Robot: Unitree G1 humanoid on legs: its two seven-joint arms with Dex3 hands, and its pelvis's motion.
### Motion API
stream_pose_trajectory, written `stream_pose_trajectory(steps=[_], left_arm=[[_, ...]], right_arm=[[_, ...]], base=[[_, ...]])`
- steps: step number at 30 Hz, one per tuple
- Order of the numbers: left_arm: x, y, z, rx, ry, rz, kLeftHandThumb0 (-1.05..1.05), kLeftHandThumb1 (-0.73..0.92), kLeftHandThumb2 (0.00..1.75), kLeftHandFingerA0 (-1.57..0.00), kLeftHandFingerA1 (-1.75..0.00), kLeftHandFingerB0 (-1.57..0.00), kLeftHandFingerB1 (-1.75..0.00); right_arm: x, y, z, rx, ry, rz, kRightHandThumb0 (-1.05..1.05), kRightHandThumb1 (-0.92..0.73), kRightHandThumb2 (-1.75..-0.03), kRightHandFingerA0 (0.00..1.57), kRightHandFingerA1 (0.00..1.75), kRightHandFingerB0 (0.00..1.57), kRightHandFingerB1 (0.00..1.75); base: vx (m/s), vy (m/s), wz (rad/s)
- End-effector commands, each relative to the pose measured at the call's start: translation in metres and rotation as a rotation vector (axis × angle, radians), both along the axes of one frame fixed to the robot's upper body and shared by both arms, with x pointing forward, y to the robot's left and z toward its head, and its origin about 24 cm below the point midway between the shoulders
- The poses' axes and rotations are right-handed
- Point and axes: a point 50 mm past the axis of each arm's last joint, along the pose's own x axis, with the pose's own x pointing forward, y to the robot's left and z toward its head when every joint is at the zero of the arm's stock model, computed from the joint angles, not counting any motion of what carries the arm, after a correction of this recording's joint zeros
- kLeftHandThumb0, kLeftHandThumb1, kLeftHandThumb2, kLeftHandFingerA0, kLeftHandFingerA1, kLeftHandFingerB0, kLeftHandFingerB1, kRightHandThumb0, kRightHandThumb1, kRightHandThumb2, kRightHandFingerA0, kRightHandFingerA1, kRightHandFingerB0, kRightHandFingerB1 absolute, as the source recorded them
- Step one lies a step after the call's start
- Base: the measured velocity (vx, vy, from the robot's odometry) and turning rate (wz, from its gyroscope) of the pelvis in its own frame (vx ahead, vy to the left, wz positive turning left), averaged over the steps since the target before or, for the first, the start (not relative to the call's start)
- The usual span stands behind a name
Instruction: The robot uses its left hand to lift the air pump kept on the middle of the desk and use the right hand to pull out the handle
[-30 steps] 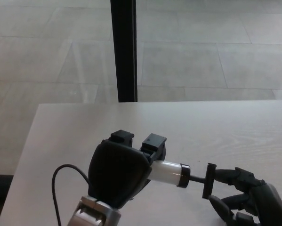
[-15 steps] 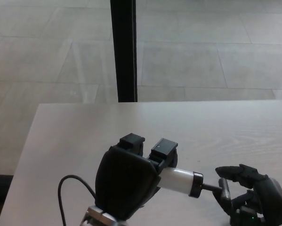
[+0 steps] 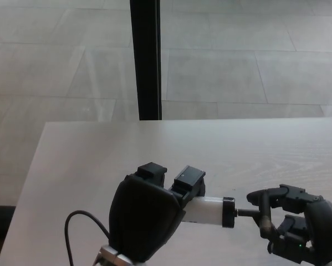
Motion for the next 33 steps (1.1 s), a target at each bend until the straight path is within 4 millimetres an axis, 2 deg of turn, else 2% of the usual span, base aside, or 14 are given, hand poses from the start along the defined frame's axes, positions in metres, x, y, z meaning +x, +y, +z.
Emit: stream_pose_trajectory(steps=[1, 2, 4, 5, 7, 8, 10, 15, 16, 18, 23, 24, 28, 33], left_arm=[[0.0005, 0.0011, -0.0004, 0.021, 0.001, -0.004, -0.12, 0.43, 1.22, -1.17, -1.48, -0.91, -1.25], [0.0002, 0.0008, -0.0009, 0.019, 0.005, -0.006, -0.07, 0.42, 1.27, -0.85, -1.75, -0.73, -1.46], [-0.0005, 0.0001, -0.0014, 0.009, 0.024, -0.01, -0.06, 0.43, 1.26, -0.85, -1.75, -0.74, -1.42], [-0.0005, -0.0013, -0.0021, 0.012, 0.032, -0.01, -0.12, 0.42, 1.22, -1.19, -1.47, -0.91, -1.22], [0.0001, -0.0008, -0.0015, 0.013, 0.031, -0.01, -0.12, 0.42, 1.22, -1.19, -1.47, -0.91, -1.22], [-0.0002, -0.0016, -0.0023, 0.014, 0.03, -0.012, -0.07, 0.4, 1.3, -0.87, -1.75, -0.77, -1.41], [-0.0004, -0.0021, -0.0034, 0.013, 0.031, -0.018, -0.1, 0.4, 1.27, -1.21, -1.49, -0.97, -1.28], [-0.0019, -0.0018, -0.0055, 0.043, 0.044, -0.017, -0.11, 0.4, 1.26, -1.23, -1.49, -0.96, -1.25], [-0.0022, -0.0017, -0.0059, 0.047, 0.048, -0.018, -0.07, 0.38, 1.38, -0.92, -1.75, -0.81, -1.42], [-0.0025, -0.0015, -0.0061, 0.05, 0.053, -0.014, -0.07, 0.38, 1.38, -0.92, -1.75, -0.81, -1.42], [-0.0054, -0.0007, -0.0097, 0.054, 0.07, -0.011, -0.13, 0.41, 1.25, -1.21, -1.48, -0.98, -1.29], [-0.0058, -0.0002, -0.0098, 0.061, 0.079, -0.008, -0.08, 0.38, 1.31, -0.89, -1.75, -0.72, -1.6], [-0.0048, 0.0016, -0.01, 0.042, 0.064, -0.009, -0.09, 0.4, 1.22, -1.22, -1.45, -1.0, -1.28], [0.0017, 0.0074, -0.0064, 0.021, 0.053, 0.001, -0.09, 0.44, 1.25, -1.19, -1.49, -0.97, -1.31]], right_arm=[[-0.0018, 0.0038, 0.0058, 0.03, -0.1, 0.025, -0.26, -0.71, -0.73, 0.96, 1.71, 0.93, 0.58], [-0.0024, 0.0048, 0.0055, 0.035, -0.104, 0.027, -0.25, -0.72, -0.68, 0.98, 1.72, 0.89, 0.56], [-0.0033, 0.0062, 0.0055, 0.036, -0.118, 0.039, -0.26, -0.74, -0.69, 1.0, 1.73, 0.84, 0.55], [-0.0041, 0.0069, 0.0052, 0.05, -0.138, 0.045, -0.27, -0.74, -0.67, 0.94, 1.75, 0.79, 0.53], [-0.0037, 0.0076, 0.0051, 0.054, -0.145, 0.047, -0.27, -0.74, -0.67, 0.94, 1.75, 0.79, 0.53], [-0.0043, 0.0079, 0.0058, 0.049, -0.169, 0.048, -0.26, -0.73, -0.67, 0.95, 1.75, 0.73, 0.51], [-0.0051, 0.0083, 0.0066, 0.034, -0.172, 0.041, -0.26, -0.74, -0.68, 0.98, 1.75, 0.63, 0.45], [-0.007, 0.0098, 0.0093, -0.022, -0.2, 0.024, -0.26, -0.71, -0.67, 0.98, 1.68, 0.31, 0.33], [-0.007, 0.0099, 0.0098, -0.053, -0.21, 0.021, -0.27, -0.71, -0.67, 0.97, 1.64, 0.26, 0.32], [-0.007, 0.0105, 0.0101, -0.065, -0.219, 0.023, -0.27, -0.71, -0.67, 0.97, 1.64, 0.26, 0.32], [-0.0094, 0.0123, 0.0124, -0.252, -0.289, 0.007, -0.43, -0.56, -0.86, 0.97, 1.03, 0.0, 0.17], [-0.0098, 0.0124, 0.0126, -0.293, -0.297, 0.014, -0.5, -0.52, -0.79, 0.9, 0.81, 0.0, 0.0], [-0.0115, 0.0103, 0.012, -0.295, -0.256, 0.041, -0.41, -0.66, -0.59, 0.89, 0.95, 0.04, 0.27], [-0.0111, 0.0069, 0.0101, -0.291, -0.204, 0.034, -0.42, -0.7, -0.62, 0.94, 1.15, 0.21, 0.28]], base=[[0.0, 0.0, 0.0], [0.0, 0.0, 0.0], [0.0, 0.0, 0.0], [0.0, 0.0, 0.0], [0.0, 0.0, 0.0], [0.0, 0.0, 0.0], [0.0, 0.0, 0.0], [0.0, 0.0, 0.0], [0.0, 0.0, 0.0], [0.0, 0.0, 0.0], [0.0, 0.0, 0.0], [0.0, 0.0, 0.0], [0.0, 0.0, 0.0], [0.0, 0.0, 0.0]])
